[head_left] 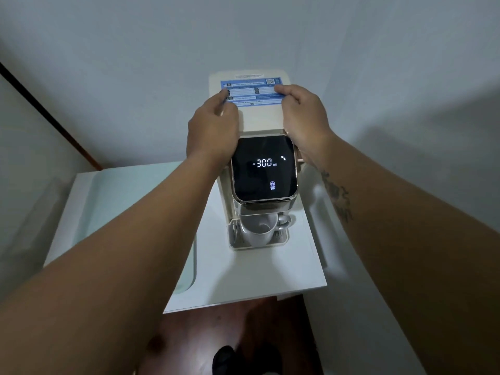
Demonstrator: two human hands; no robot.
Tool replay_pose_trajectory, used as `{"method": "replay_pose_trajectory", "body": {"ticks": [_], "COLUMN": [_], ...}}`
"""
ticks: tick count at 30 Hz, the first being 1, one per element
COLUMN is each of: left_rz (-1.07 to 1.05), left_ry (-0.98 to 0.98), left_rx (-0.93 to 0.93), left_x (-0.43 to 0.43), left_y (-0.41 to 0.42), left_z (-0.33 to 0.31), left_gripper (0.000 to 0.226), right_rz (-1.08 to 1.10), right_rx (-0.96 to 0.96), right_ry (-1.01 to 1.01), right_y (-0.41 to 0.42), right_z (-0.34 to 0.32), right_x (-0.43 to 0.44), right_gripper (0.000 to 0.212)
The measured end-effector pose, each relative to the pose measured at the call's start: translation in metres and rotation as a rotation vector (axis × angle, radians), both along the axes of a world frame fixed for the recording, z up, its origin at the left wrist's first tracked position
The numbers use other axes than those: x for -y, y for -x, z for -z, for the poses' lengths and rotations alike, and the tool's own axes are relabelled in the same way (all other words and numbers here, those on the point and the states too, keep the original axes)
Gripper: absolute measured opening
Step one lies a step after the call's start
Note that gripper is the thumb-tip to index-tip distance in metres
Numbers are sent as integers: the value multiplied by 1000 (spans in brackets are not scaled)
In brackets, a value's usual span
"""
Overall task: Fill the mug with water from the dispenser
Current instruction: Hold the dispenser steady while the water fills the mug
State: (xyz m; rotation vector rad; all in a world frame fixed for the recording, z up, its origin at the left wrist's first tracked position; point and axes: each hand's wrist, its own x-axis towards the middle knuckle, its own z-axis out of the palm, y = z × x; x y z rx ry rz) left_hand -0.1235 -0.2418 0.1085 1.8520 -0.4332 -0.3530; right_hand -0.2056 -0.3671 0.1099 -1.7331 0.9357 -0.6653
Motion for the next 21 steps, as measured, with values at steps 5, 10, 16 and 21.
{"method": "replay_pose_trajectory", "body": {"ticks": [5, 10, 16, 21], "left_rz": [-11, -32, -31, -36], "left_ry": [14, -2, -18, -25], "left_rx": [2, 9, 10, 24], "left_x": [0, 2, 0, 0], "left_y": [-1, 0, 2, 2], "left_z": [1, 1, -1, 0], "left_gripper": [46, 47, 48, 49], "right_rz": [-9, -15, -12, -35], "right_rx": [-2, -7, -11, -13], "right_ry": [3, 2, 1, 8], "right_y": [-1, 2, 4, 5], "right_z": [4, 1, -4, -5], "right_x": [2, 1, -4, -4], "right_gripper": [47, 44, 44, 43]}}
